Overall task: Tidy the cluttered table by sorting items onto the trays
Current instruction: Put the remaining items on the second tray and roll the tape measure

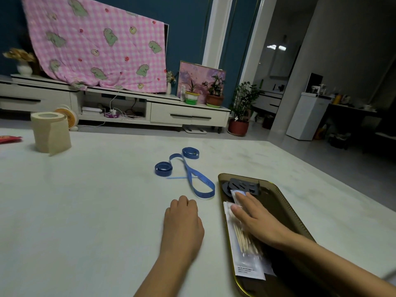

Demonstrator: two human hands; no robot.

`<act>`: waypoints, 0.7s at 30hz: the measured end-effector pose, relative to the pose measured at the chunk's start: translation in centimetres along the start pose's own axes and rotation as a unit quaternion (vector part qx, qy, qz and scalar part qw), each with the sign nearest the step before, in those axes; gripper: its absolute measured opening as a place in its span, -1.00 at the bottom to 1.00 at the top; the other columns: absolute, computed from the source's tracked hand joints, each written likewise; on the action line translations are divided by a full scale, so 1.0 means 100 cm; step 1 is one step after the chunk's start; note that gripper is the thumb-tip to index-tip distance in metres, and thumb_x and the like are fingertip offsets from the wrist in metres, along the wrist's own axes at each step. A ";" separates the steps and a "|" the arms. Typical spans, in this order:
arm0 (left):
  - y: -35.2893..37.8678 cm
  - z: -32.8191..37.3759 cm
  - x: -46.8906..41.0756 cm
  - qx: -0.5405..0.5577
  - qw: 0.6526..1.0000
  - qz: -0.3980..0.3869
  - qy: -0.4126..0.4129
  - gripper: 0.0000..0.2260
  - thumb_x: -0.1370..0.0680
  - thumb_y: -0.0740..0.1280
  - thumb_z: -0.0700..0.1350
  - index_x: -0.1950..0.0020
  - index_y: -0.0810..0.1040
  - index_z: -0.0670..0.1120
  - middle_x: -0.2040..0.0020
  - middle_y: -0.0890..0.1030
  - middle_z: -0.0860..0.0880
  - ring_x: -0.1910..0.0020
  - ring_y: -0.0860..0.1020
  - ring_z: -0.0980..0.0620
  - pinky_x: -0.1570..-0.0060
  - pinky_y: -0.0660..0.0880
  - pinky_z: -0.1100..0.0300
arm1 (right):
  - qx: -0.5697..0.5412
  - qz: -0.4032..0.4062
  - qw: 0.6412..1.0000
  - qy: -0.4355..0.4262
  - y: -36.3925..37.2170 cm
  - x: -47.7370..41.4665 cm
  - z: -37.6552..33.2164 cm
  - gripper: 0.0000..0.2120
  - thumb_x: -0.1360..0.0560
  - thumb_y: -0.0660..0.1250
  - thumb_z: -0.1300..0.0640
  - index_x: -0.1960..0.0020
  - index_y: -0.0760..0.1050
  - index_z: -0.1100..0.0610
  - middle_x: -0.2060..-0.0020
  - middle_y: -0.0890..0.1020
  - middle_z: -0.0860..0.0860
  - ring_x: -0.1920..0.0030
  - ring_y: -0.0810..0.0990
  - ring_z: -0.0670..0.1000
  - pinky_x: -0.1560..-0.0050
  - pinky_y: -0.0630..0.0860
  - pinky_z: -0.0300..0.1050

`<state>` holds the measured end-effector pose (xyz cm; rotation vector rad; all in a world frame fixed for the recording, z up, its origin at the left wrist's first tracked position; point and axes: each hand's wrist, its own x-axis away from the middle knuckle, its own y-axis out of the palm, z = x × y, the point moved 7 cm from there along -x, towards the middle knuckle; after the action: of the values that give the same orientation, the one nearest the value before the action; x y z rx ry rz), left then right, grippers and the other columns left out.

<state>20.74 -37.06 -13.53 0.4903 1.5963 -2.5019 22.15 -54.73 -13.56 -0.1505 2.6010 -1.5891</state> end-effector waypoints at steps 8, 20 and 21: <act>0.001 -0.001 0.000 0.006 1.000 0.001 -0.003 -0.80 -0.58 0.04 -0.17 -0.15 0.37 -0.06 -0.15 0.38 0.00 -0.12 0.34 0.02 -0.08 0.28 0.23 | 0.018 0.023 0.999 0.023 -0.020 -0.016 0.015 -0.48 -0.60 0.11 -0.02 -0.51 0.10 0.09 -0.48 0.20 0.01 -0.46 0.17 -0.02 -0.40 0.14 -0.18; 0.002 0.002 -0.002 0.010 1.000 -0.009 -0.013 -0.80 -0.58 0.05 -0.18 -0.14 0.39 -0.07 -0.15 0.40 -0.01 -0.12 0.36 0.00 -0.08 0.29 0.20 | -0.011 0.249 0.968 -0.020 -0.046 -0.011 -0.019 -0.69 -0.56 0.18 0.19 -0.29 0.41 0.20 -0.29 0.41 0.11 -0.29 0.34 0.03 -0.31 0.31 -0.09; 0.001 0.004 -0.003 0.023 1.000 -0.007 -0.016 -0.80 -0.58 0.05 -0.18 -0.15 0.39 -0.07 -0.15 0.40 -0.01 -0.12 0.37 0.00 -0.09 0.30 0.20 | -0.012 0.254 0.966 -0.037 -0.046 -0.015 -0.031 -0.73 -0.55 0.19 0.21 -0.24 0.44 0.18 -0.23 0.45 0.08 -0.19 0.38 -0.02 -0.22 0.35 -0.16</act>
<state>20.95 -37.49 -13.38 0.4434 1.5398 -2.5487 23.38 -53.88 -8.01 0.4145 2.3395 -1.3352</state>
